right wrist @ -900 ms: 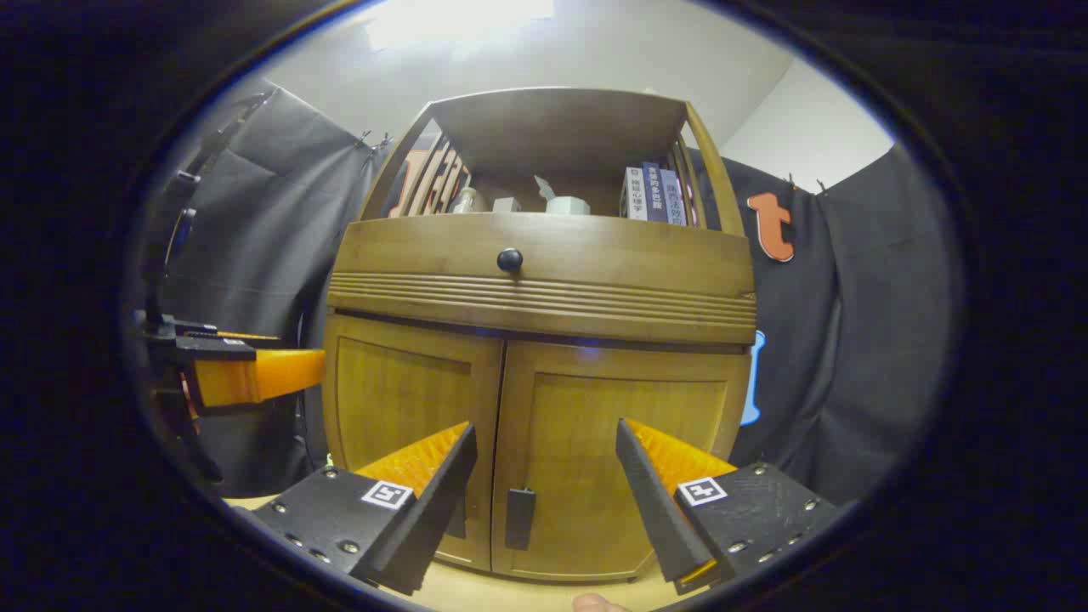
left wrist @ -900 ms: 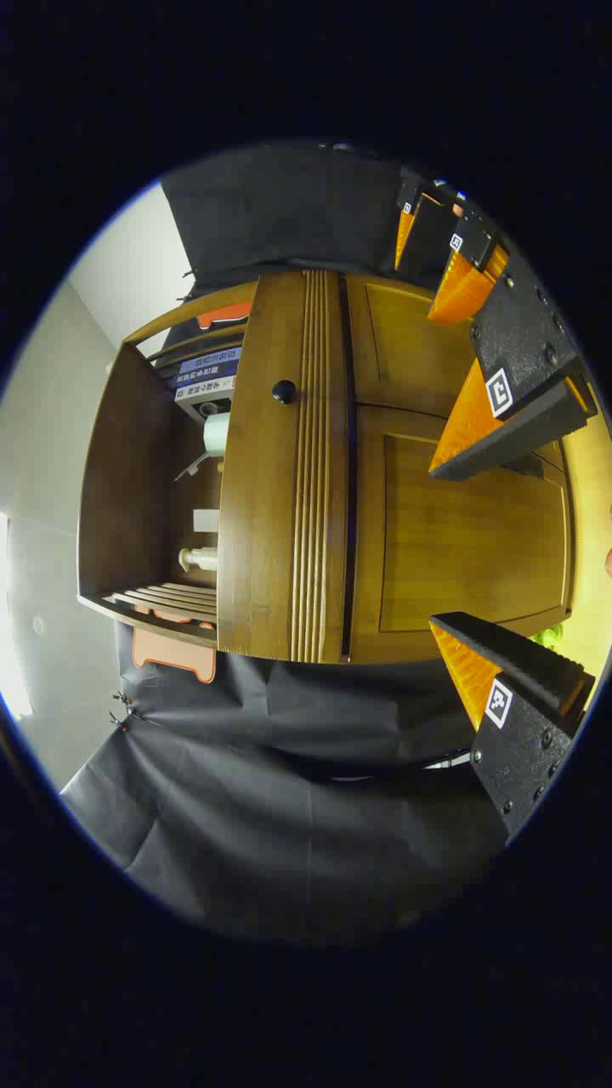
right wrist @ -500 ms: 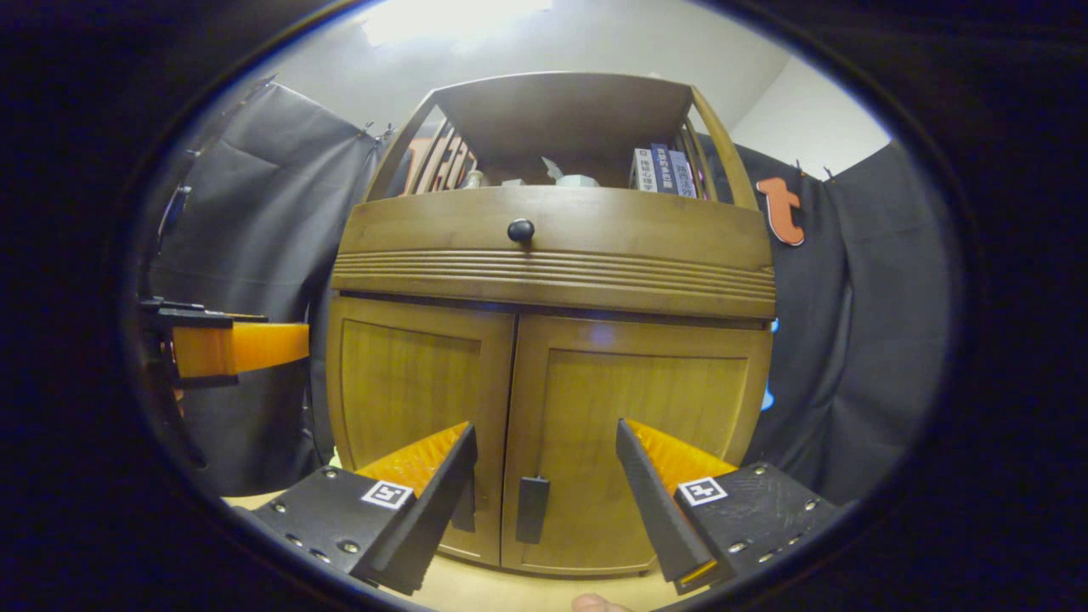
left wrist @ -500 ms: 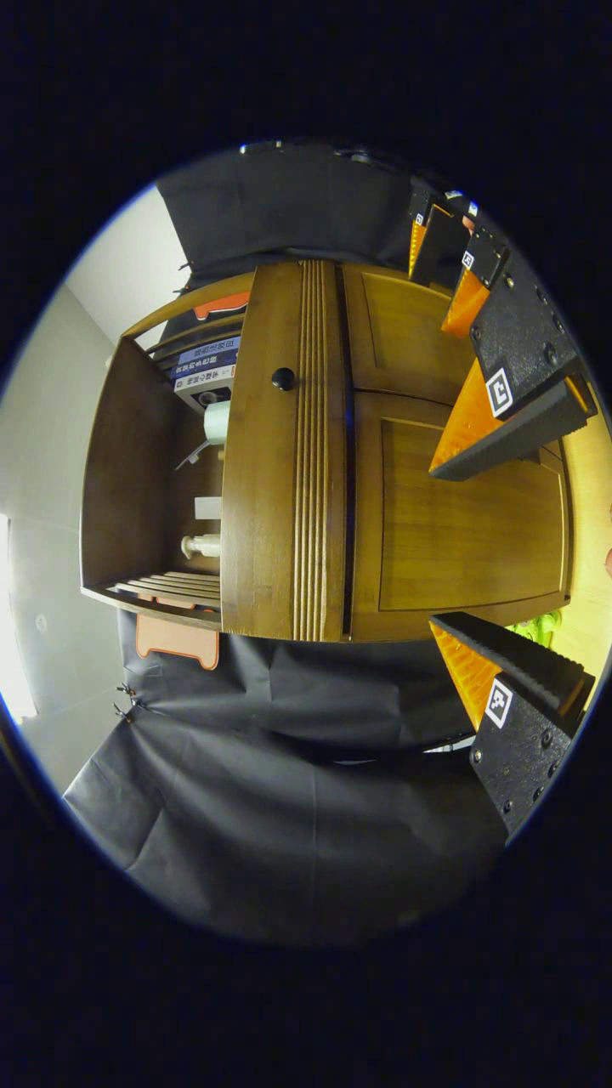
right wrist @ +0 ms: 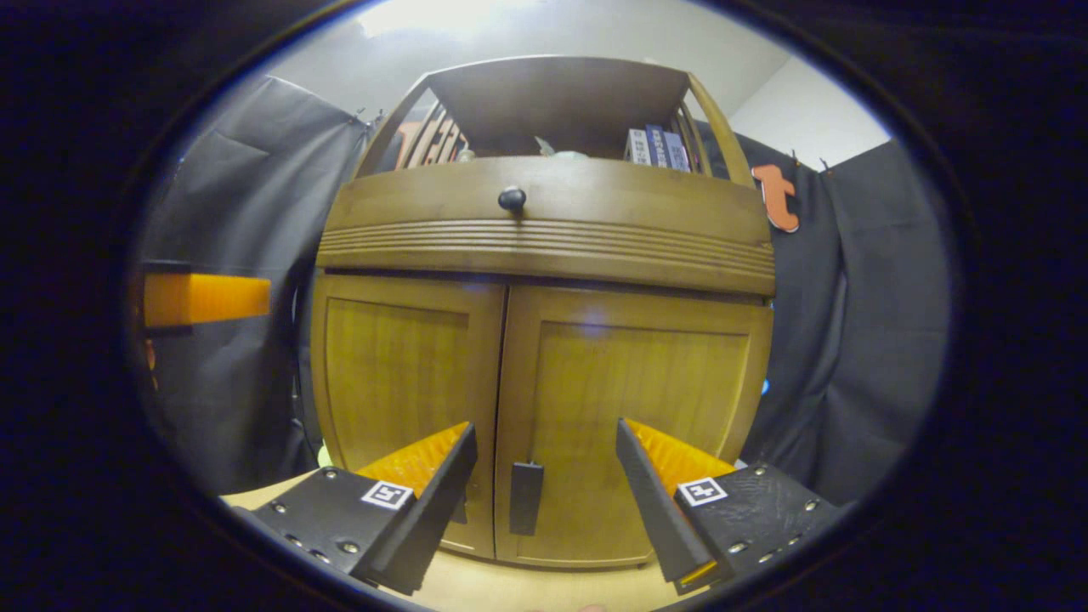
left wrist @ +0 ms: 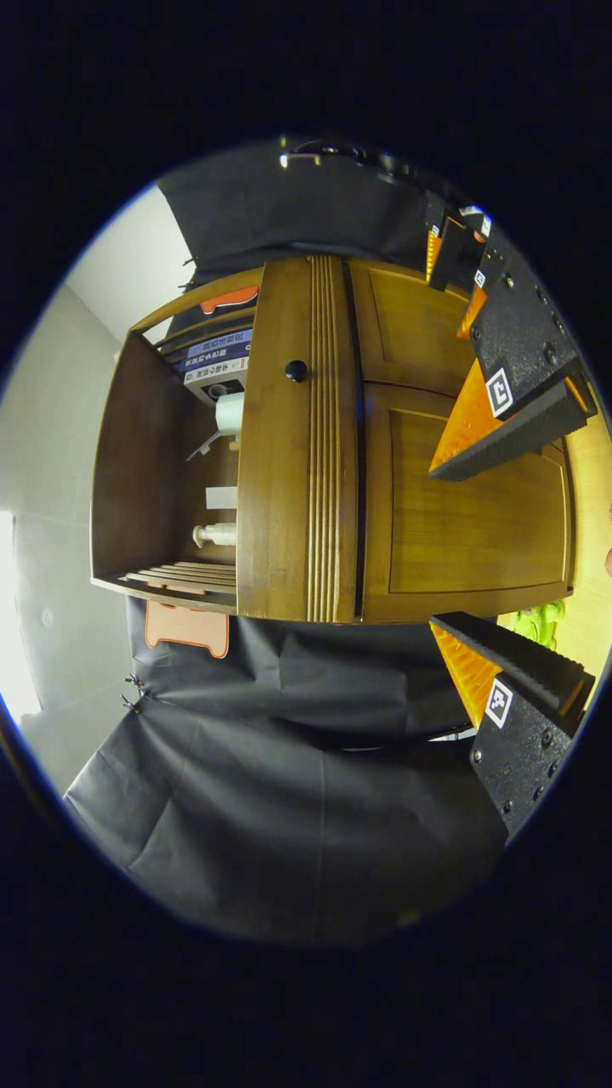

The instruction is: Open the right door of the double-door shoe cabinet with the right hand, and open the left door with the left hand.

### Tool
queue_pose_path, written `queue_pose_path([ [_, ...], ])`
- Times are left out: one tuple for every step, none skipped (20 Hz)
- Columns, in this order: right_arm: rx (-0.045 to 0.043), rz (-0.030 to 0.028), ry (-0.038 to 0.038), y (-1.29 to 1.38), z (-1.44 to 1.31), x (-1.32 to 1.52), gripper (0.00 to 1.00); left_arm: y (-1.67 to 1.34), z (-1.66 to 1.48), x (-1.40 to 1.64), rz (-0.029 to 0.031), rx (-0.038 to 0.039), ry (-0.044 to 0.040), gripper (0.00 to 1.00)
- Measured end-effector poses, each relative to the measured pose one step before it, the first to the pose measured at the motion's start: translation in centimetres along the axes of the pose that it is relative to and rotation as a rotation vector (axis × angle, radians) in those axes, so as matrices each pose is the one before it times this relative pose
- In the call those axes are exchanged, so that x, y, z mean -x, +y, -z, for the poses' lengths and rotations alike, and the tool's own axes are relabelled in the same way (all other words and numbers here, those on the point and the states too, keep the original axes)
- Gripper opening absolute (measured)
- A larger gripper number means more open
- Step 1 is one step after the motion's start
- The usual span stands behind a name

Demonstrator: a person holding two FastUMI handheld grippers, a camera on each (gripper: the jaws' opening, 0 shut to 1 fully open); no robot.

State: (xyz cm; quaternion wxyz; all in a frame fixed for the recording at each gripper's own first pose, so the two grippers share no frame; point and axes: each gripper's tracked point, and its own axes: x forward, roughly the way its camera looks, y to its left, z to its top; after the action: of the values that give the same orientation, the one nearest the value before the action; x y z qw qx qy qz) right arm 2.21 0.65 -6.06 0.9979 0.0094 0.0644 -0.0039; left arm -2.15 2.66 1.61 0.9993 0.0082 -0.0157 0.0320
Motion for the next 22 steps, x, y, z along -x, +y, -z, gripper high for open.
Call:
queue_pose_path([
  [-0.00758, -0.00369, 0.02493, 0.309, 0.945, -0.552, 0.97, 0.304, -0.141, 0.146, -0.00650, -0.00296, -0.00234, 0.92],
  [-0.00466, -0.00538, 0.02284, 0.216, 0.777, -0.692, 0.96, 0.416, -0.055, 0.214, -0.00949, -0.00423, -0.00197, 0.92],
  [-0.00180, -0.00313, 0.02227, 0.255, 0.930, -0.858, 0.98, 0.631, -0.169, 0.223, -0.01340, -0.00620, -0.00181, 0.92],
  [0.00315, 0.00324, 0.02275, 0.052, 0.626, -0.498, 0.90, 0.757, -0.041, 0.276, -0.01728, -0.00744, -0.00166, 0.92],
  [0.00125, -0.00361, 0.02429, 0.214, 1.042, -0.586, 0.82, 0.819, -0.059, 0.282, -0.02050, -0.00838, 0.00017, 0.92],
  [0.00006, 0.00252, 0.02243, 0.192, 0.669, -0.781, 0.74, 0.785, -0.021, 0.204, -0.02304, -0.00946, -0.00031, 0.92],
  [-0.00209, 0.00238, 0.01992, 0.299, 0.693, -0.843, 0.70, 0.885, 0.003, 0.234, -0.02522, -0.00921, 0.00022, 0.92],
  [-0.00288, 0.00290, 0.01433, 0.118, 0.417, -0.672, 0.66, 0.901, 0.126, 0.081, -0.02517, -0.00782, 0.00109, 0.92],
  [-0.00314, 0.00658, 0.01224, -0.047, 0.494, -0.488, 0.68, 0.875, 0.027, 0.142, -0.02410, -0.00631, 0.00202, 0.92],
  [0.00002, 0.00804, 0.01252, 0.075, 0.268, -0.631, 0.66, 0.794, 0.137, 0.125, -0.02251, -0.00433, 0.00268, 0.92],
  [-0.00257, -0.00457, 0.01016, 0.166, 0.420, -0.050, 0.69, 0.726, 0.108, 0.145, -0.02139, -0.00201, 0.00377, 0.92],
  [-0.00090, 0.02553, 0.01586, -0.334, 0.194, -0.527, 0.68, 0.726, 0.153, 0.079, -0.01940, -0.00014, 0.00295, 0.92],
  [-0.00724, -0.00124, 0.01535, -0.037, 0.317, -0.542, 0.54, 0.606, 0.062, 0.070, -0.01663, 0.00079, 0.00245, 0.92],
  [-0.01687, -0.00392, 0.01836, 0.110, 0.241, -0.580, 0.40, 0.407, 0.178, -0.042, -0.01292, 0.00122, 0.00312, 0.92],
  [-0.01833, -0.00645, 0.02623, 0.080, 0.505, -0.220, 0.40, 0.388, 0.145, 0.010, -0.00926, 0.00231, 0.00415, 0.92],
  [-0.03247, 0.01205, -0.02289, 0.066, -0.776, 0.823, 0.37, 0.193, 0.146, -0.043, -0.00600, 0.00414, 0.00433, 0.92],
  [-0.00546, 0.00838, 0.01259, -0.219, 0.456, -0.532, 0.31, 0.043, 0.143, -0.050, -0.00250, 0.00646, 0.00464, 0.92],
  [0.00379, 0.00636, -0.01358, -0.068, -0.027, -0.059, 0.30, 0.004, 0.230, -0.015, 0.00001, 0.00845, 0.00468, 0.96],
  [-0.00564, 0.00494, 0.00603, 0.124, 0.489, -0.058, 0.35, -0.180, 0.238, -0.033, 0.00427, 0.00908, 0.00637, 0.92],
  [-0.00815, 0.00161, -0.00274, -0.001, -0.121, 0.262, 0.26, -0.203, 0.199, 0.050, 0.00726, 0.00708, 0.00635, 0.92],
  [-0.00663, 0.00033, 0.00385, -0.113, 0.111, 0.040, 0.26, -0.156, 0.096, 0.073, 0.00737, 0.00367, 0.00507, 0.92],
  [-0.00231, 0.00020, -0.00221, -0.088, 0.043, 0.251, 0.26, -0.201, 0.110, 0.070, 0.00666, 0.00051, 0.00176, 0.96],
])
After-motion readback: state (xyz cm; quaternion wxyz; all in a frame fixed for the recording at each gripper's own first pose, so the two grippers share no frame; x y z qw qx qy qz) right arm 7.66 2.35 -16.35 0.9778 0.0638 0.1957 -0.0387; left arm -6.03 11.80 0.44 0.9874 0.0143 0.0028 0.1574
